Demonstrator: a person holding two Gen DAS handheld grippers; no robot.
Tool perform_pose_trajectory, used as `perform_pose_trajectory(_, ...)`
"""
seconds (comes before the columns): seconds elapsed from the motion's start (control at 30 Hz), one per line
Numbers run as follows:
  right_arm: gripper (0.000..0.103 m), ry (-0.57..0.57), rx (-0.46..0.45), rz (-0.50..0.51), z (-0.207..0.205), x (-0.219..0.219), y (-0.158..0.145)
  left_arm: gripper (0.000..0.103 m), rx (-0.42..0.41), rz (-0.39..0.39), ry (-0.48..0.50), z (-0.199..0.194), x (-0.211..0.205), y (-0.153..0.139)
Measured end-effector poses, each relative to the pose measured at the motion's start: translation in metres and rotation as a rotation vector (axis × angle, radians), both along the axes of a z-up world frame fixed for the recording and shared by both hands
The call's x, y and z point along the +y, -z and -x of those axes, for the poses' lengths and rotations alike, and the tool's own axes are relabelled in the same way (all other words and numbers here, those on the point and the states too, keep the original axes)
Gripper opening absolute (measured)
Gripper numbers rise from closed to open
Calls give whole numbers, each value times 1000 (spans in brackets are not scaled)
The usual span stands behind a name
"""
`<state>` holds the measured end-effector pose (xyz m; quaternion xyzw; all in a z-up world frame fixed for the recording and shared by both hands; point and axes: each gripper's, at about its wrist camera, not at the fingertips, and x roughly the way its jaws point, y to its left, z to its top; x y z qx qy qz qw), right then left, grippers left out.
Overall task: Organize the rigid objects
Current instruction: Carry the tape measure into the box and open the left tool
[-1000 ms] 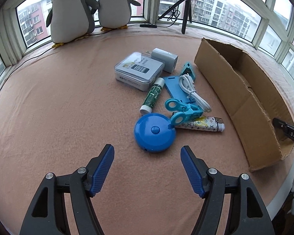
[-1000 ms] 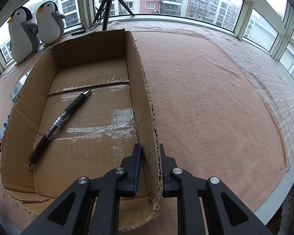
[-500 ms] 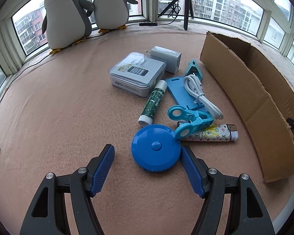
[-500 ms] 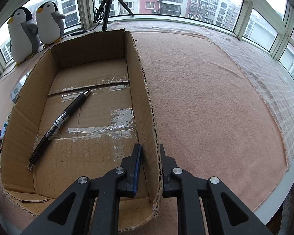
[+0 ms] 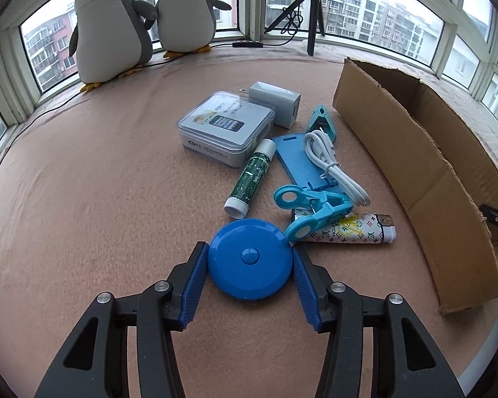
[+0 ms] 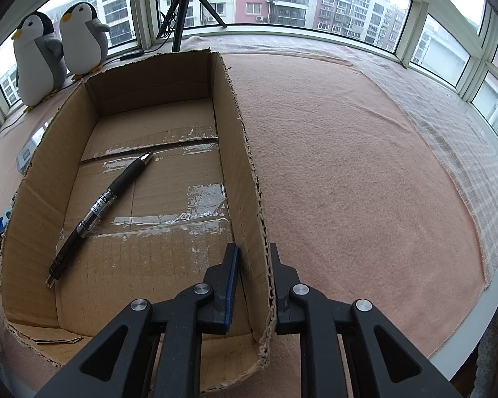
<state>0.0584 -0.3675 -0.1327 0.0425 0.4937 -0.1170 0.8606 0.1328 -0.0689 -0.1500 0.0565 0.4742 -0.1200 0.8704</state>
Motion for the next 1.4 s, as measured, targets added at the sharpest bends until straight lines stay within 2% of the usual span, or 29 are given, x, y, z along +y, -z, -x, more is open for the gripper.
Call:
perform_pose_trajectory(0.27,15,0,0,1,0,0,0,54,-6,8,-9,15,12,-9)
perform_pose_trajectory(0.47,16,2,-3,1,0,-2,0,54,-48,36,13,31,9,-34)
perform_pose_trajectory(0.67,16,-1,-5,6,0,-1,0,54,-103,94,96,43,-20,-71)
perform_pose_trajectory(0.87,16,2,-7,4,0,-1,0,54,-115,147,192,47,-64,-91)
perform_pose_trajectory(1.1,16,2,-8,5,0,0,0,54,-79,185,268,50,-112,-87)
perform_pose_trajectory(1.4,16,2,-8,4,0,0,0,54,-32,189,323,49,-150,-70)
